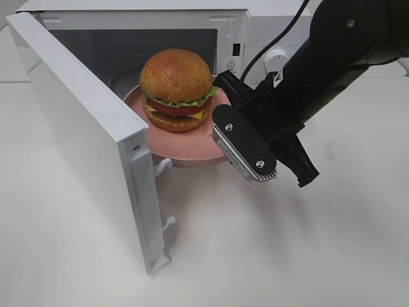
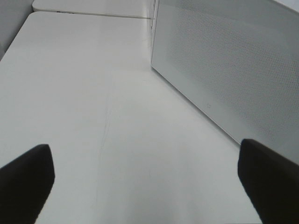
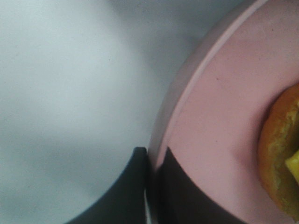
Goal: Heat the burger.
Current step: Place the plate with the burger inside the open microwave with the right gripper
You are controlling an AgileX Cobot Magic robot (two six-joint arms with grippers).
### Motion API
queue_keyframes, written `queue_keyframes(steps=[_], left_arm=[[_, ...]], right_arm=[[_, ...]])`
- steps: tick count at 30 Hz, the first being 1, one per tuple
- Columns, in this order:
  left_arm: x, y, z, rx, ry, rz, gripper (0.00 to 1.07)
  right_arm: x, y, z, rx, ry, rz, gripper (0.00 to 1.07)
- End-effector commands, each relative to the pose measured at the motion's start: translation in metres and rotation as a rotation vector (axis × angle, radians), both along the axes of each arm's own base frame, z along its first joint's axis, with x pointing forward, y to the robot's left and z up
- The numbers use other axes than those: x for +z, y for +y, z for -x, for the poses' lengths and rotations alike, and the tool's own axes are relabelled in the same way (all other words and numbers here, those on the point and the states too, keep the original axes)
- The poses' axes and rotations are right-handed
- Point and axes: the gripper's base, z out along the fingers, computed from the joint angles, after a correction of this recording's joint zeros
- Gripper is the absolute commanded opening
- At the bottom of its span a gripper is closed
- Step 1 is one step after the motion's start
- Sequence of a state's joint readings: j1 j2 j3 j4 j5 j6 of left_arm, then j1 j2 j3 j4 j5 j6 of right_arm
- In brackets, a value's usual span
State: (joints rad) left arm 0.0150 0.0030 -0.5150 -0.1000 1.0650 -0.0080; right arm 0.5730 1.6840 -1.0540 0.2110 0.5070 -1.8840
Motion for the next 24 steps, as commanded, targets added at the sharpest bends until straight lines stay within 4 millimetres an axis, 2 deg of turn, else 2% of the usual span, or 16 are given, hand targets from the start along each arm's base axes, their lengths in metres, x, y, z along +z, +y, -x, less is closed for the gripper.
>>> queue_keyframes(steps=[1,24], left_arm=[[0.000,0.000,0.001,0.001,-0.003,0.010,1.00],[0.000,0.000,0.001,0.001,-0.003,0.010,1.00]], right_arm=[[0.009,0.006,-0.008,-0.004,-0.048,-0.039,0.00],[0.002,0.037,-0.056,-0.027,-0.010,-0.030,0.00]])
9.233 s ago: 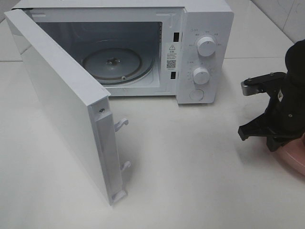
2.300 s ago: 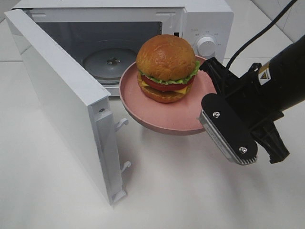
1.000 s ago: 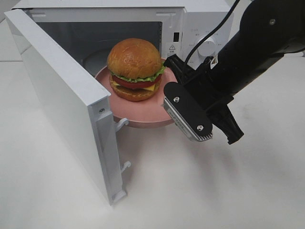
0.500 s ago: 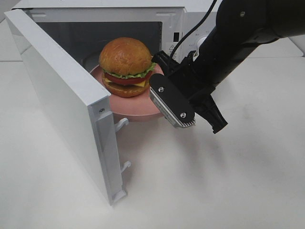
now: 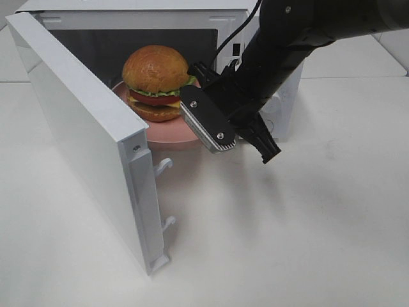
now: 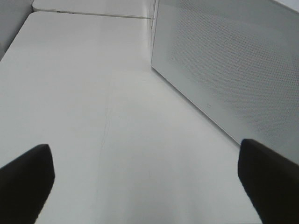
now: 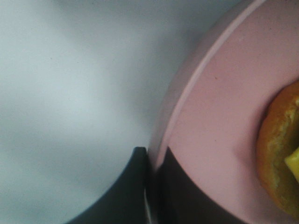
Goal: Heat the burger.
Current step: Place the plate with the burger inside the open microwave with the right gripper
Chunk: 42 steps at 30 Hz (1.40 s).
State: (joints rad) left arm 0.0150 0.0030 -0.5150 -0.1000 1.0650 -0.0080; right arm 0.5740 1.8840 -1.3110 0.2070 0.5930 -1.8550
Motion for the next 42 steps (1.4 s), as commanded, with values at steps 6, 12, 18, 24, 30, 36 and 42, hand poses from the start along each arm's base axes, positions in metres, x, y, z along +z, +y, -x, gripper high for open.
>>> queue_keyframes(steps=[6,12,18,24,30,36,42], left_arm=[[0.000,0.000,0.001,0.001,-0.003,0.010,1.00],[0.000,0.000,0.001,0.001,-0.003,0.010,1.00],[0.000,0.000,0.001,0.001,-0.003,0.010,1.00],[0.000,0.000,0.001,0.001,-0.003,0.010,1.00],[0.000,0.000,0.001,0.001,-0.003,0.010,1.00],[0.000,0.000,0.001,0.001,-0.003,0.010,1.00],[0.000,0.000,0.001,0.001,-0.003,0.010,1.00]], right_arm=[[0.011,0.011,-0.019,-0.045,-0.053,-0.042,0.00],[0.010,0.013,-0.025,-0.066,-0.053,-0.034,0.00],[0.010,0.018,-0.035,-0.108,-0.052,-0.040,0.00],[0.007,0.028,-0.043,-0.134,-0.058,-0.046,0.00],[0.000,0.040,-0.055,-0.175,-0.050,-0.042,0.00],[-0.003,0.044,-0.062,-0.183,-0.057,-0.047,0.00],[-0.002,0.052,-0.078,-0.220,-0.086,-0.058,0.00]])
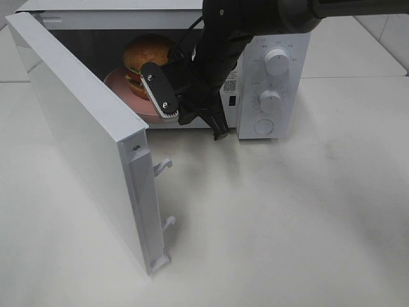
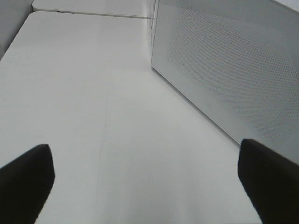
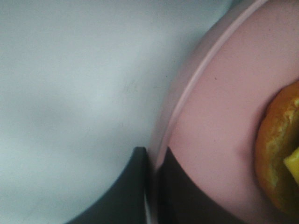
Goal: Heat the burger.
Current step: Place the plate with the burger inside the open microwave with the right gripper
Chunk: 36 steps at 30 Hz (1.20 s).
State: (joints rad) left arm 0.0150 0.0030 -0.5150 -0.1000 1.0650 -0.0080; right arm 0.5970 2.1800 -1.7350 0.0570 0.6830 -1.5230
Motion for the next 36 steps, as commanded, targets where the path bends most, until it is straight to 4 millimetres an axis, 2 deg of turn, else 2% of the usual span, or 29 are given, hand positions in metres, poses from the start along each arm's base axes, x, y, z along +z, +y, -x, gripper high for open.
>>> queue_keyframes(steps=[1,16,36], left_arm=[[0.000,0.000,0.001,0.001,-0.003,0.010,1.00],[0.000,0.000,0.001,0.001,-0.003,0.010,1.00],[0.000,0.000,0.001,0.002,-0.002,0.011,1.00]], right_arm=[[0.014,0.007,-0.015,-0.016,-0.088,-0.035,0.00],[0.007,0.022,-0.039,-0.048,-0.121,-0.058,0.00],[-0.010,0.031,-0.057,-0.048,-0.158,-0.046,0.00]])
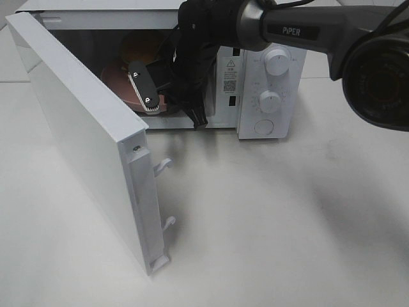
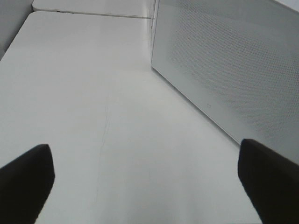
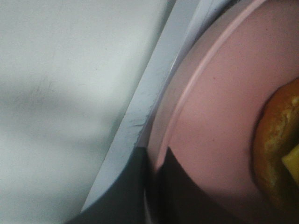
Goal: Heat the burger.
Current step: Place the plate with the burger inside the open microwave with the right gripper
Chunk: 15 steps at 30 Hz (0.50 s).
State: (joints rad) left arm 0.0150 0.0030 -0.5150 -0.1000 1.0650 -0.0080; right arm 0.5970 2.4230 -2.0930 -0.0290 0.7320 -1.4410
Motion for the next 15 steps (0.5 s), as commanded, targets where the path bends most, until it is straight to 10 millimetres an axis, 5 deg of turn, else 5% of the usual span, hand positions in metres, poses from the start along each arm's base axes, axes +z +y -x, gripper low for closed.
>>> queue_keyframes(steps=[1,8,15], left_arm=[[-0.0002,-0.0004,0.0009,0.002,-0.002,0.011,1.00],[-0.0002,-0.0004,0.0009,0.002,-0.002,0.011,1.00],[-0.0002,-0.0004,0.0009,0.002,-0.002,0.011,1.00]], right_arm=[[0.0084,0.0049,-0.0081,0.000,-0.079,-0.046,0.01],[0.0083,0.0041,-0.0115,-0.042,-0.096,-0.072,0.04],[0.0081,0.0035,-0.0115,-0.065,-0.089,-0.076,0.23]])
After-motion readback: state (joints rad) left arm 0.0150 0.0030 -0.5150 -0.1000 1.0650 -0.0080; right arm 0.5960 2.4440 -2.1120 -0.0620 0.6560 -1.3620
